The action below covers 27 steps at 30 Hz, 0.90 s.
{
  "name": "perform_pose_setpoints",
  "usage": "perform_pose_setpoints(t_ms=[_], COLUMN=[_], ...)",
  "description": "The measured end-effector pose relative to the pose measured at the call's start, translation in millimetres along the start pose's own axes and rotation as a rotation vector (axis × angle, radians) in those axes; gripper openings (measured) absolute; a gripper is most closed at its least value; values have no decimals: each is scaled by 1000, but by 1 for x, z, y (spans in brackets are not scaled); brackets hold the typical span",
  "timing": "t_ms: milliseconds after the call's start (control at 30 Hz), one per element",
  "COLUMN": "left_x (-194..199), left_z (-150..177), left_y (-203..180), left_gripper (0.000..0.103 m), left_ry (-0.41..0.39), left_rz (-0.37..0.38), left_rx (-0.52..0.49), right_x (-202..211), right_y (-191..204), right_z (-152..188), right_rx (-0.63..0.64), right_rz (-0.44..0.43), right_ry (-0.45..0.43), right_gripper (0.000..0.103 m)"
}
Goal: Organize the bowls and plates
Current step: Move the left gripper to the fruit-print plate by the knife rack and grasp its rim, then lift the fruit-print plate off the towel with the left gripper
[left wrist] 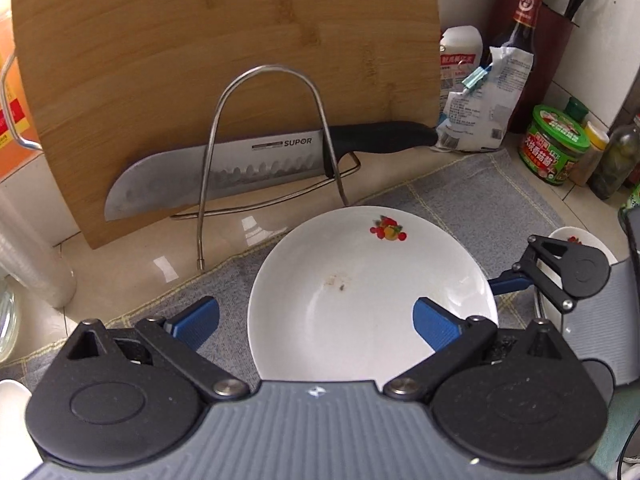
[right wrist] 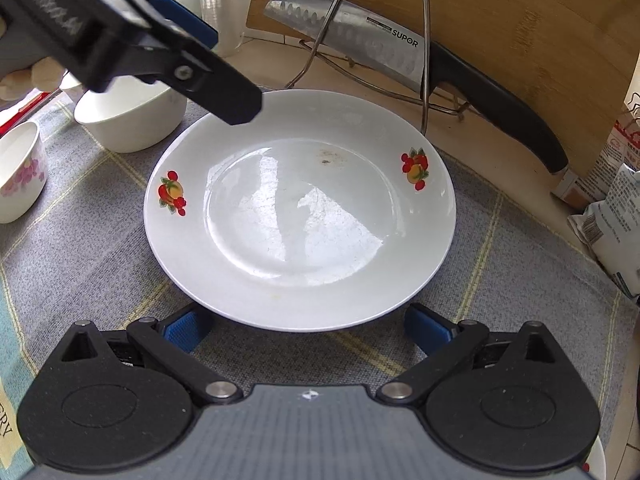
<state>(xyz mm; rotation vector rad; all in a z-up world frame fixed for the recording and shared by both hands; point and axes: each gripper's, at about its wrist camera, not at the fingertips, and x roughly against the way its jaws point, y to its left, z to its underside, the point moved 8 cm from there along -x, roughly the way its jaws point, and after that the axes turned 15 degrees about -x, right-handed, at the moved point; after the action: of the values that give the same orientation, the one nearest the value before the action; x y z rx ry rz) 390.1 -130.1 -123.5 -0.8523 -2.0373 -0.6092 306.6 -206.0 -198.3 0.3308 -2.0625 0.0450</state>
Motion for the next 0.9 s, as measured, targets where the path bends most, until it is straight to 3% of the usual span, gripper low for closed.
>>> perform_pose_setpoints(t_ms=[467, 900], left_x=[-67, -71], left_z=[0, -2], left_y=[8, 12], left_gripper=[102, 102], left_ry=[169, 172], left_rz=[204, 268], left_rx=[108, 71], right_x=[2, 2], right_y=[1, 0], right_z=[2, 2], right_rx=[-5, 5], right_rz=[1, -3], right_ry=[-15, -12], right_gripper=[103, 103])
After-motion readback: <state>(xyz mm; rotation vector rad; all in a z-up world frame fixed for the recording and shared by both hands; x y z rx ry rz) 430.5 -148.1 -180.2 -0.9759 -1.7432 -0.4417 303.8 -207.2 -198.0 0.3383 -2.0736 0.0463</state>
